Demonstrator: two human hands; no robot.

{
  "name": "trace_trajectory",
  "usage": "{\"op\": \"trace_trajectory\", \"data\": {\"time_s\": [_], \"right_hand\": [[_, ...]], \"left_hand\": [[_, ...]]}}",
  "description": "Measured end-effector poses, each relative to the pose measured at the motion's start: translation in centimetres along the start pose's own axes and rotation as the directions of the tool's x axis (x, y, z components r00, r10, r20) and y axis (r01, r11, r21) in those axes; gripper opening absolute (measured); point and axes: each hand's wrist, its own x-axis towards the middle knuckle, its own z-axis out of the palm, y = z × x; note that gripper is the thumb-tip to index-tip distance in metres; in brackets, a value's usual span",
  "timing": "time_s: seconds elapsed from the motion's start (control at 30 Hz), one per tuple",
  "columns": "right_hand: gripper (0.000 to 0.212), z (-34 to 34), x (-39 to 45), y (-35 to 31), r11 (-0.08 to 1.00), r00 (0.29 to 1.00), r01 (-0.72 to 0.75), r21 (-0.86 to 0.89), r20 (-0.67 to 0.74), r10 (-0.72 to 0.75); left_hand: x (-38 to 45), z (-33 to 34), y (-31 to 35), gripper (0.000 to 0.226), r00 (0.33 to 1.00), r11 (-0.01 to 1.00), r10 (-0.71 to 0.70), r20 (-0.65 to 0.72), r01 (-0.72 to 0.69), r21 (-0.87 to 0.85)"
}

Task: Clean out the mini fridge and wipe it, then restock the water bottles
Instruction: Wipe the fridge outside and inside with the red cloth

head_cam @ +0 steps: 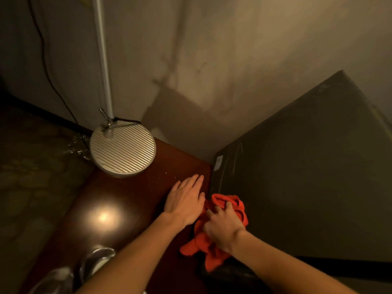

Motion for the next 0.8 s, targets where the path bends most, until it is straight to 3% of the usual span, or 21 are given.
{"op": "trace_trajectory", "data": {"time_s": [0.17,0.33,0.4,0.47,0.6,0.7,0.8], "right_hand": [[0.042,-1.4,5.6,6.7,0.964,0.959,-0.265,-0.01,-0.112,0.262],[0.04,-4.1,7.0,13.6,0.877,0.836,-0.478,0.047,-0.281,0.471],[0.042,-4.1,7.1,13.6,0.882,0.83,-0.468,0.047,-0.32,0.458],[0.059,-3.9,6.9,12.7,0.905,0.853,-0.424,0.014,-0.331,0.405],[0.084,-2.5,6.1,9.2,0.97,0.95,-0.244,-0.003,-0.202,0.238],[0.07,-1.8,5.5,6.6,0.993,0.988,-0.111,0.038,-0.099,0.114],[0.047,-1.4,6.0,6.9,0.987,0.981,-0.151,0.062,-0.112,0.158]], "left_hand": [[2.0,0.9,1.1,0.057,0.999,0.999,0.047,-0.022,-0.046,0.025],[4.3,1.7,1.9,0.058,0.995,0.998,0.057,-0.084,-0.055,0.031],[4.7,2.1,1.5,0.059,0.997,0.999,0.032,-0.076,-0.029,0.036],[5.0,2.3,1.1,0.06,0.997,0.999,0.007,-0.071,-0.003,0.05],[5.1,2.9,0.4,0.061,0.997,0.995,-0.063,-0.054,0.067,0.076],[4.6,3.4,-0.1,0.066,0.996,0.991,-0.092,-0.015,0.093,0.099],[4.2,4.1,-0.4,0.064,0.993,0.989,-0.114,-0.019,0.116,0.091]]}}
